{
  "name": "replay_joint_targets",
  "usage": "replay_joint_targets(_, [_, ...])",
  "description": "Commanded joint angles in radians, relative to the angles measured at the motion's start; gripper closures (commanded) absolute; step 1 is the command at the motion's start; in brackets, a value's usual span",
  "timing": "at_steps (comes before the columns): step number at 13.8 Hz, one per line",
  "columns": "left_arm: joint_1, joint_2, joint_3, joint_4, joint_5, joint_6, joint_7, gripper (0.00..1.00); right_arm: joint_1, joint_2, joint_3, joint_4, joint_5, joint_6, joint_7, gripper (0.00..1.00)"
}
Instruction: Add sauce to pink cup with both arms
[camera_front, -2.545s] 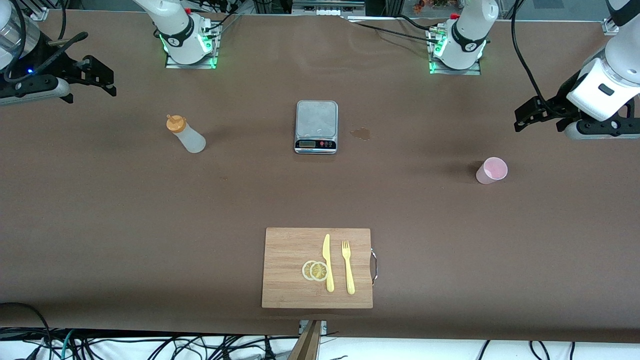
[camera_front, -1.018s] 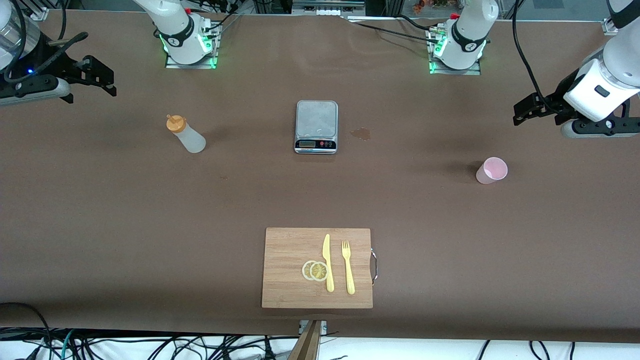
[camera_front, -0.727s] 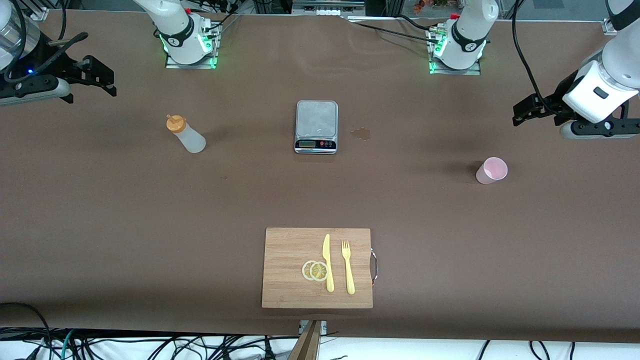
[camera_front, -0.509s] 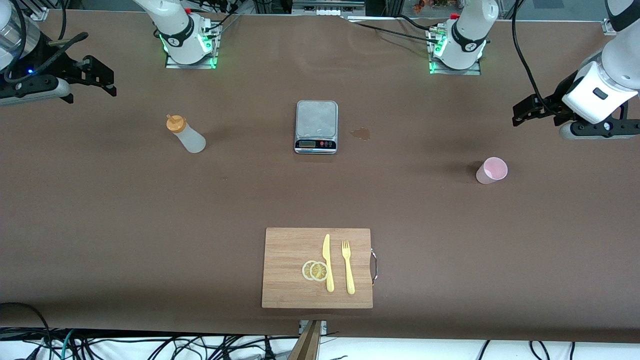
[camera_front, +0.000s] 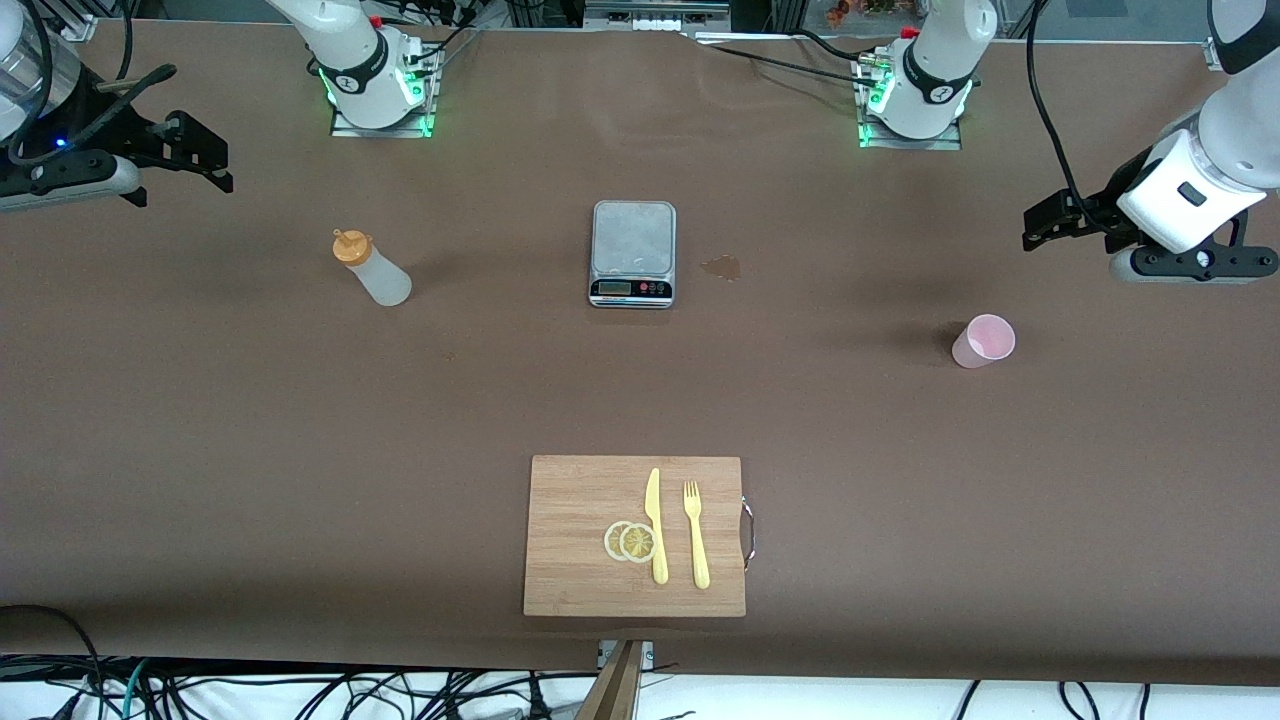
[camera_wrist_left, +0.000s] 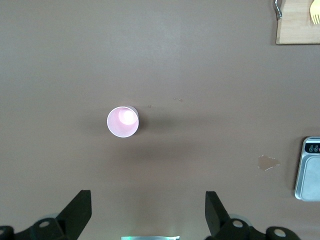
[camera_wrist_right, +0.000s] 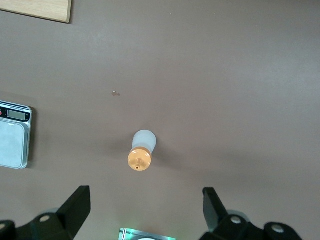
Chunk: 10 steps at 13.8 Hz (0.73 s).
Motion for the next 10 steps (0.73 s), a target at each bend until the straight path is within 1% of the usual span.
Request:
replay_joint_targets(1, [0.018,0.02,0.015,0.019,0.006,-0.022,0.109,0.0,0.003,-0.003,-0.003,0.004,0.015,-0.003,-0.001,0.0])
replay_joint_targets(3, [0.018,0.049,0.04,0.019,0.021,-0.016,0.146,0.0,0.003,-0.003,-0.003,0.003,0.015,-0.001,-0.001,0.0])
replay_joint_targets(6, [0.016,0.136,0.041,0.018,0.102,0.005,0.251,0.0,0.003,-0.003,-0.003,0.003,0.015,-0.003,-0.001,0.0])
replay_joint_targets(9, [0.038,0.23,0.044,0.007,0.109,0.099,0.391,0.0,0.003,-0.003,-0.003,0.003,0.015,-0.001,-0.001,0.0])
replay_joint_targets(10, [0.045,0.248,0.046,-0.011,0.109,0.14,0.445,0.0,0.003,-0.003,-0.003,0.003,0.015,-0.001,-0.001,0.0])
